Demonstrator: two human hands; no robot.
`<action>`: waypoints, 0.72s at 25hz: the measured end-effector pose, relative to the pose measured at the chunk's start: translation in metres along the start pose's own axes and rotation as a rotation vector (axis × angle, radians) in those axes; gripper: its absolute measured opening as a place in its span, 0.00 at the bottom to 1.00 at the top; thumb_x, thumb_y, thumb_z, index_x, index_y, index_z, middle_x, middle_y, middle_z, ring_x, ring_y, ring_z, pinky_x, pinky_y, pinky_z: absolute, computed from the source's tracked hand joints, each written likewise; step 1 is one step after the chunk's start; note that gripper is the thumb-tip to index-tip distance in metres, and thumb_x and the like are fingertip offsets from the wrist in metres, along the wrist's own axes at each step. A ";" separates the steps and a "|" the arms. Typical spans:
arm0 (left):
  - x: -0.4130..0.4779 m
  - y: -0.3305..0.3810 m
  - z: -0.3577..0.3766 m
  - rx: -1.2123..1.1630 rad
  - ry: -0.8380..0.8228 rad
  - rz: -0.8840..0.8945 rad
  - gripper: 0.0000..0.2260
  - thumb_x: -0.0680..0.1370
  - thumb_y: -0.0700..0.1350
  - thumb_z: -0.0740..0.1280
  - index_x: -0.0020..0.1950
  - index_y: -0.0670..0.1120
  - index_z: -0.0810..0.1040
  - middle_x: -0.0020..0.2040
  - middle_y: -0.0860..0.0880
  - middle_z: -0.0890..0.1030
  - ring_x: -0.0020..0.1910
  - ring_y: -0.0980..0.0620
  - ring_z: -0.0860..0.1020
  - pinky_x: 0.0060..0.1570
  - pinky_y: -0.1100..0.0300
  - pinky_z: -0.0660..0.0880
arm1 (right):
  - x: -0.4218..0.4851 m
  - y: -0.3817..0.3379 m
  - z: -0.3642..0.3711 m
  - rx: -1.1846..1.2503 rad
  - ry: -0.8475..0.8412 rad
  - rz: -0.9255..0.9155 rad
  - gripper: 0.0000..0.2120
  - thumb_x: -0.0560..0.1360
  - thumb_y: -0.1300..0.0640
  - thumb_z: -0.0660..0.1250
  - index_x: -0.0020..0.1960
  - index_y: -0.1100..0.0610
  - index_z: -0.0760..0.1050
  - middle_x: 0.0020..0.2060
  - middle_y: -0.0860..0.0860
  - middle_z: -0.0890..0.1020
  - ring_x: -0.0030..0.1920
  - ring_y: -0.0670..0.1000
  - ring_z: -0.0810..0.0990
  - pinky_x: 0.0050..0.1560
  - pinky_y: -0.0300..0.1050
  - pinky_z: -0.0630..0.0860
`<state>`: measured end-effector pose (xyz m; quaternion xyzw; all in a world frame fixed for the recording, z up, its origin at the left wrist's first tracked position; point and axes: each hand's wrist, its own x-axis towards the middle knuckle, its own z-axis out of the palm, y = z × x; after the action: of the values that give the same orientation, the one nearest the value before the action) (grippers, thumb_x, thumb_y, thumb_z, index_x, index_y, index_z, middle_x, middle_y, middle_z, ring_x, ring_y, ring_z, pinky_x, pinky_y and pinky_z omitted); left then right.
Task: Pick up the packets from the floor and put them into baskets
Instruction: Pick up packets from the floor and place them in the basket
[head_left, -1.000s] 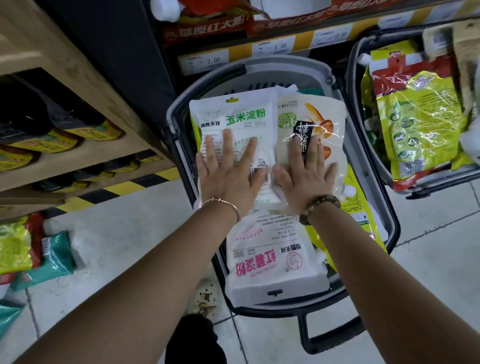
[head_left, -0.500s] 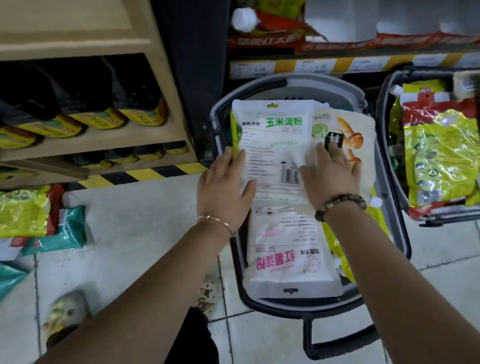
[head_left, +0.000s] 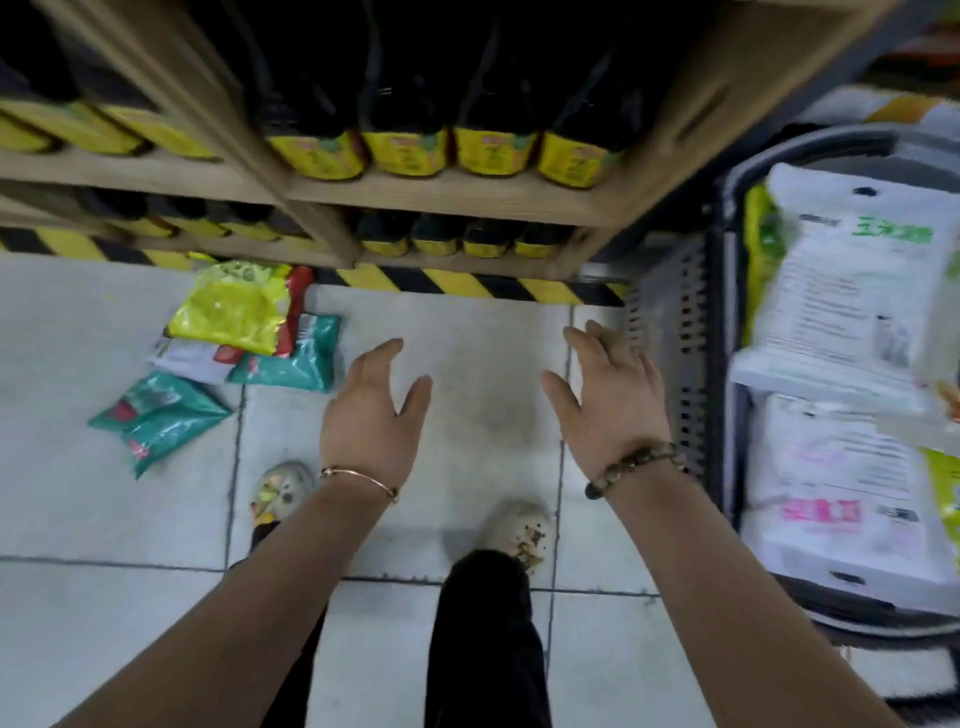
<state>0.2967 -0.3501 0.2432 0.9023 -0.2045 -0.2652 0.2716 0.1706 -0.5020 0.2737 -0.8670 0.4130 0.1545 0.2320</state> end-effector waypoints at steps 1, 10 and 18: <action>0.002 -0.022 -0.014 0.012 0.013 -0.038 0.21 0.77 0.46 0.65 0.69 0.44 0.69 0.66 0.45 0.73 0.62 0.43 0.73 0.61 0.49 0.69 | 0.002 -0.022 0.014 -0.003 -0.038 -0.019 0.25 0.79 0.47 0.56 0.73 0.51 0.59 0.73 0.51 0.60 0.72 0.51 0.60 0.74 0.51 0.48; 0.044 -0.236 -0.130 0.105 0.092 -0.376 0.21 0.76 0.48 0.66 0.67 0.45 0.70 0.65 0.43 0.73 0.60 0.40 0.74 0.55 0.49 0.71 | 0.047 -0.230 0.142 -0.114 -0.294 -0.188 0.22 0.78 0.50 0.58 0.71 0.51 0.62 0.71 0.50 0.64 0.69 0.51 0.65 0.73 0.52 0.50; 0.090 -0.378 -0.132 0.056 -0.015 -0.628 0.21 0.77 0.51 0.64 0.69 0.47 0.68 0.65 0.43 0.73 0.61 0.41 0.73 0.59 0.47 0.72 | 0.111 -0.327 0.263 -0.284 -0.385 -0.262 0.22 0.76 0.51 0.61 0.69 0.54 0.65 0.65 0.54 0.71 0.63 0.56 0.71 0.66 0.51 0.64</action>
<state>0.5295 -0.0553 0.0782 0.9266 0.0749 -0.3368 0.1498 0.4760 -0.2538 0.0904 -0.8915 0.2199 0.3418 0.2001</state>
